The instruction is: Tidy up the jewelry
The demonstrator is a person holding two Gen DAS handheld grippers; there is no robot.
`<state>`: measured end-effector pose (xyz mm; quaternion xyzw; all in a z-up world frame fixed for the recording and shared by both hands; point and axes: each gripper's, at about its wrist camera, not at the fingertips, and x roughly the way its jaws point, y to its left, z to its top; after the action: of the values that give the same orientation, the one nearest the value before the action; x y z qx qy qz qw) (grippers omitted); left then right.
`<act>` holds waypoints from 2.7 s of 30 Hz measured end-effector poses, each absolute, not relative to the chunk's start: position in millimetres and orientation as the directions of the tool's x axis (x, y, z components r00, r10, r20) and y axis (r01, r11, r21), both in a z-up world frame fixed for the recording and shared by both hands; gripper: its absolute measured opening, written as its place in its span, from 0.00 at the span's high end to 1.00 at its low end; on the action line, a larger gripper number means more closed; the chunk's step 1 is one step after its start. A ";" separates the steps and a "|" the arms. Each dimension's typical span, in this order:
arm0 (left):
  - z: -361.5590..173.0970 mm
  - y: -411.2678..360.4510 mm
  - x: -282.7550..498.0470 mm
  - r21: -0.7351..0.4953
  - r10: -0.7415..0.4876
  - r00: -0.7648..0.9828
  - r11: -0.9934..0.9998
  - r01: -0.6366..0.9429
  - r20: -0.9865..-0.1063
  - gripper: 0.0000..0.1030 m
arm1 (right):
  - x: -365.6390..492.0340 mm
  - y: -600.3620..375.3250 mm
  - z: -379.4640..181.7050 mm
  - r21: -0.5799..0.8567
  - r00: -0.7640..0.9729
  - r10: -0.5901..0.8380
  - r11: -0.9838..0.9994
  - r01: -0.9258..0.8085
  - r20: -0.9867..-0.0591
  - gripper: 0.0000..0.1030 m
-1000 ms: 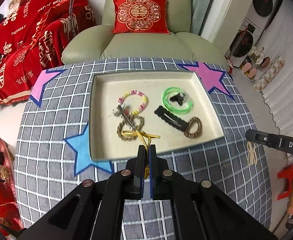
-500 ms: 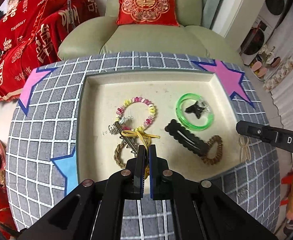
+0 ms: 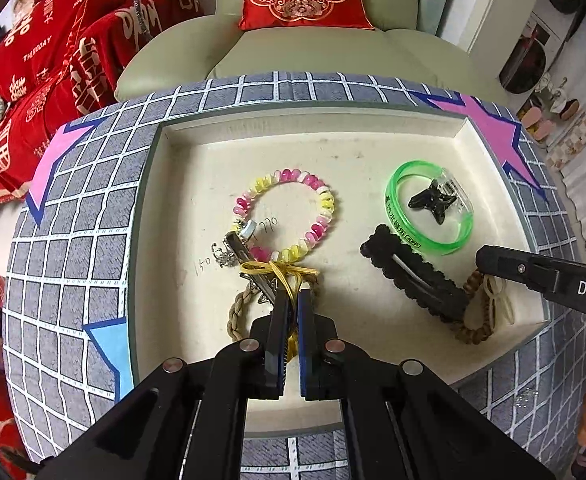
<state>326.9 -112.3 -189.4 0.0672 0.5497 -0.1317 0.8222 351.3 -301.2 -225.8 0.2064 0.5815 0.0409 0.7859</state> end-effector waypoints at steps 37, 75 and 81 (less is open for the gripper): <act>-160.6 -97.4 306.8 -0.007 -0.113 0.393 0.966 0.260 -0.913 0.89 | 321.4 -304.1 -177.1 0.415 0.417 0.313 0.892 0.180 -0.853 0.21; -174.7 -59.4 244.2 0.038 -0.081 0.497 0.974 0.224 -0.864 0.00 | 223.2 -268.5 -132.3 0.287 0.454 0.172 0.937 0.197 -0.874 0.15; -200.4 -55.4 227.6 0.042 -0.077 0.503 0.975 0.220 -0.861 0.00 | 189.0 -257.0 -118.1 0.252 0.463 0.136 0.947 0.198 -0.876 0.15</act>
<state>227.6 -55.4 -200.4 0.0729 0.4913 -0.0859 0.8637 189.0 -257.0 -118.1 0.1616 0.5177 -0.0185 0.8400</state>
